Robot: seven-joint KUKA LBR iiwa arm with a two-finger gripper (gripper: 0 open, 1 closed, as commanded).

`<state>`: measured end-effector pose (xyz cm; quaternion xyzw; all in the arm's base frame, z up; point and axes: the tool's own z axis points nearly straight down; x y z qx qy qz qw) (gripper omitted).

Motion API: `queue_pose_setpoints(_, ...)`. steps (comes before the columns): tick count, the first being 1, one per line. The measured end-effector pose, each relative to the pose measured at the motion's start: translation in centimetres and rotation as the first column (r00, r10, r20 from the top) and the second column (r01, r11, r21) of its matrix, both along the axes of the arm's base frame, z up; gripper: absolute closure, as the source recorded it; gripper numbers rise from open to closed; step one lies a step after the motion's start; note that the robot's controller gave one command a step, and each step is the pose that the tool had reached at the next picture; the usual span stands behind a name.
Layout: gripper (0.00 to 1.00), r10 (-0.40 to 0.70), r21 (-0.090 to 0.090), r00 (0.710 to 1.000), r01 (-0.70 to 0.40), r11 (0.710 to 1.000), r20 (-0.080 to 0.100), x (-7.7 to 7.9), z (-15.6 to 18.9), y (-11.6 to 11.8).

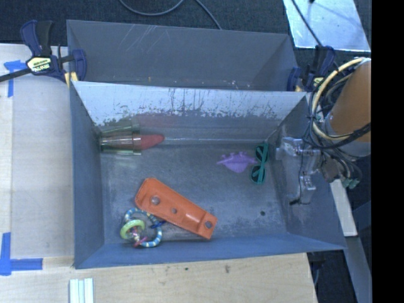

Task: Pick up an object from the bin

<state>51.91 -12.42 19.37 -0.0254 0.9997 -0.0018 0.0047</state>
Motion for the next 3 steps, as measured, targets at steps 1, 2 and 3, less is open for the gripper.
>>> queue_pose_setpoints(1, 0.00, 0.187, 0.002, 0.982, -0.187, 0.982, -0.005, 3.5, -3.2, -0.1)
queue_pose_setpoints(2, 0.00, 0.216, -0.001, 0.976, -0.216, 0.976, -0.001, 4.9, -5.7, 1.0)
queue_pose_setpoints(3, 0.00, 0.142, 0.001, 0.990, -0.142, 0.990, -0.002, 5.8, -8.0, 1.3)
